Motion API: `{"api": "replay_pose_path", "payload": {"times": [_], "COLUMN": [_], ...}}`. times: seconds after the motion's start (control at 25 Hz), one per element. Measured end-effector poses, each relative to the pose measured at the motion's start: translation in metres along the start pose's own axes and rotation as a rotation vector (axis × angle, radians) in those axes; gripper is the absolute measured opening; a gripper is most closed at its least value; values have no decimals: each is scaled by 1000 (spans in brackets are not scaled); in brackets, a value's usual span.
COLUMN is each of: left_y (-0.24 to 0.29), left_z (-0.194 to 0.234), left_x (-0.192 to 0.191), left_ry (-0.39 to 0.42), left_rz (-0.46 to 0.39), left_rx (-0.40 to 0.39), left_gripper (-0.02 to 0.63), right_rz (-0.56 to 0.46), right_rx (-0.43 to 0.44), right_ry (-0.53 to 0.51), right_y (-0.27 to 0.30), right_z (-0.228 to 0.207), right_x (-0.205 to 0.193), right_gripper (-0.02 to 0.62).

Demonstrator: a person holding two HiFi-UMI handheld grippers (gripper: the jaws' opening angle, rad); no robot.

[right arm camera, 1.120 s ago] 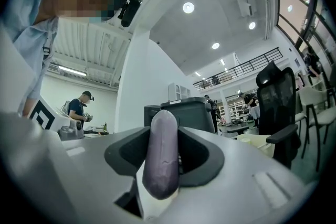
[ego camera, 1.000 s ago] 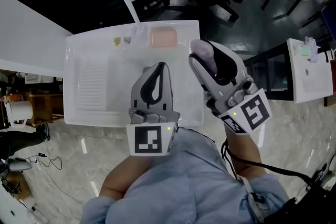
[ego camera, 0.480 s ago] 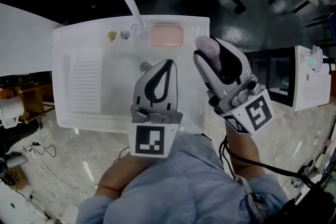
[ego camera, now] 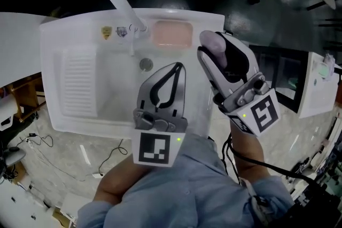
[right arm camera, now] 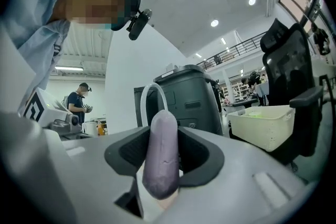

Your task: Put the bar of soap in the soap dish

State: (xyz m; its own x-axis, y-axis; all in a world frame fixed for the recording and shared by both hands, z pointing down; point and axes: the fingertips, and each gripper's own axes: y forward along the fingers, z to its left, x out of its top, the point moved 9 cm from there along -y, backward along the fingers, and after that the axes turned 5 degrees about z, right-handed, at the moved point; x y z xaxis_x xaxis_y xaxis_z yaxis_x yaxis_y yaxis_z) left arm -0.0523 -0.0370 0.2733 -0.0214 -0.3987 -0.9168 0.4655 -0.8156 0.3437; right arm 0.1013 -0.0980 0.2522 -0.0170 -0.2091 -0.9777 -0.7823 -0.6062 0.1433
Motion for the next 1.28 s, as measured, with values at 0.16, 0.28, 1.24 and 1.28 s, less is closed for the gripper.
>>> {"api": "replay_pose_path", "payload": {"times": [0.16,0.28,1.24,1.28], "left_y": [13,18,42,42], "left_z": [15,20,55,55], "left_x": [-14,-20,-53,-55], "left_ry": [-15,-18,-89,-93], "left_rz": [37,51,124,126], "left_rx": [3,8,29,31], "left_gripper": [5,5,5,5], "right_rz": [36,62,379,394], "right_rx": [19,34,102,104], "right_ry": [3,-3,-140,-152], "right_y": [20,31,93,94], "right_z": [-11,-14,-27,-27], "right_x": [-18,-28,-97,-99], "right_gripper": [152,152,152,152]}}
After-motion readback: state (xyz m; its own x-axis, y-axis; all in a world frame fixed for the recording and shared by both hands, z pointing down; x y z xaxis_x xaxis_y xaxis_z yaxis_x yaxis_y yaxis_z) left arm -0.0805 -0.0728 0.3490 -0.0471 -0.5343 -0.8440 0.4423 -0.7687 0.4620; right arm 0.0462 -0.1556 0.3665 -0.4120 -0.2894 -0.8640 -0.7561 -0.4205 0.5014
